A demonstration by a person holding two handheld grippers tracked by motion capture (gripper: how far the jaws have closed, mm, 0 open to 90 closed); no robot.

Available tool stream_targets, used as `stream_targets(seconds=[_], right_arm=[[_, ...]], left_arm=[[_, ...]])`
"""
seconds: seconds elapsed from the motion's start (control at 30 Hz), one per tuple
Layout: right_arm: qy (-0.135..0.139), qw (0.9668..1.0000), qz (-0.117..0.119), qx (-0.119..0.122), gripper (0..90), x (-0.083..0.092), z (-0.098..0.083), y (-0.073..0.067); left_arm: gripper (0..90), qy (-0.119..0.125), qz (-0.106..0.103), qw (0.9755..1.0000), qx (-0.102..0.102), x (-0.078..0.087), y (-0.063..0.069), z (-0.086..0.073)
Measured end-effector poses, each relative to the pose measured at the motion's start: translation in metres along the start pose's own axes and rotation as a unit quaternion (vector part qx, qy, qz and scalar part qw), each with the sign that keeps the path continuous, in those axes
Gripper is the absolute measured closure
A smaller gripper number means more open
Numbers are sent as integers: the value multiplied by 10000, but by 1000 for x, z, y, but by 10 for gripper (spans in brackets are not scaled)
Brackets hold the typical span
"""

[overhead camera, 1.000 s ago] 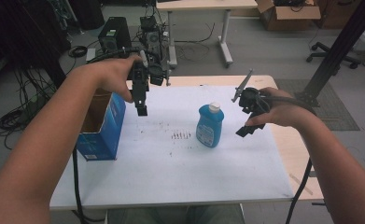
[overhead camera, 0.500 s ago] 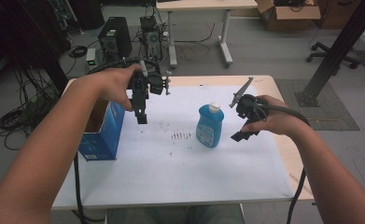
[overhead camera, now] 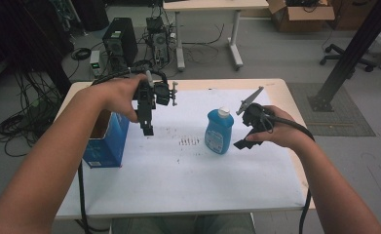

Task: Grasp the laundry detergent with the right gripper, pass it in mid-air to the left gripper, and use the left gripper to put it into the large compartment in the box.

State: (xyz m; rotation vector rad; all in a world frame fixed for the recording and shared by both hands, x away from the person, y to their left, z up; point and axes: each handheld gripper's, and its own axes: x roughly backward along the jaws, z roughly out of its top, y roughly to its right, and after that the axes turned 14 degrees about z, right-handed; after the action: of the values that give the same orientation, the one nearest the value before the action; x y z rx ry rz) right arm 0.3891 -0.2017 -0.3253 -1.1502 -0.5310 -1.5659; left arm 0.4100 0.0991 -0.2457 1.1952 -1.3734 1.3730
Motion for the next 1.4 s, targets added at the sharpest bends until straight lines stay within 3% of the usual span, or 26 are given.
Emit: stream_targets(seconds=[0.37, 1.03, 1.4], right_arm=[[239, 9997, -5, -89, 42, -13, -3, 4], [507, 9987, -40, -63, 41, -31, -7, 3], [889, 9959, -149, -93, 37, -43, -10, 4]], left_arm=[[2, 84, -64, 9999, -135, -9, 15, 4], [2, -50, -141, 9999, -64, -38, 28, -4], [2, -18, -139, 9999, -64, -45, 36, -9]])
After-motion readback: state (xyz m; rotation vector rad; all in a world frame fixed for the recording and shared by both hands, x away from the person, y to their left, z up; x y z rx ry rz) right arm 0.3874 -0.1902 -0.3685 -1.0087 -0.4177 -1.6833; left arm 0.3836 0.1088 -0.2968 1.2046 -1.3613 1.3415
